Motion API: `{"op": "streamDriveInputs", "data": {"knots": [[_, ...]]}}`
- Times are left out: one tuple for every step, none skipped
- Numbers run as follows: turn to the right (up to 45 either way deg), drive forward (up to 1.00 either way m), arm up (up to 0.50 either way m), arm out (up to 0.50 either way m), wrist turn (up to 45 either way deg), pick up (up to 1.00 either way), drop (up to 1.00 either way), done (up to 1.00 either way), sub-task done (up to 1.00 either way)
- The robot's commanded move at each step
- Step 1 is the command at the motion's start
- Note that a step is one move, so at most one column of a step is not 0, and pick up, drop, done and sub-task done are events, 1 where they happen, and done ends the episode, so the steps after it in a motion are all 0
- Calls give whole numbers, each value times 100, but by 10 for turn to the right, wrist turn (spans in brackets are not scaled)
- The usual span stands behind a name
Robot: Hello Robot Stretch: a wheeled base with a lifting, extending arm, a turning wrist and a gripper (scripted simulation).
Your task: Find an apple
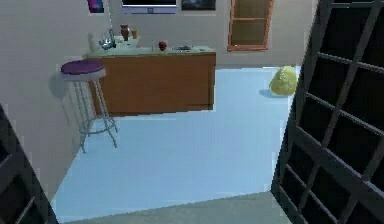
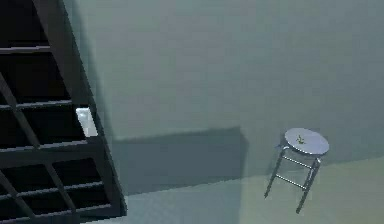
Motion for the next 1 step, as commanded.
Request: {"op": "streamDriveInputs", "data": {"knots": [[0, 100, 0, 0, 0, 0, 0, 0, 0]]}}
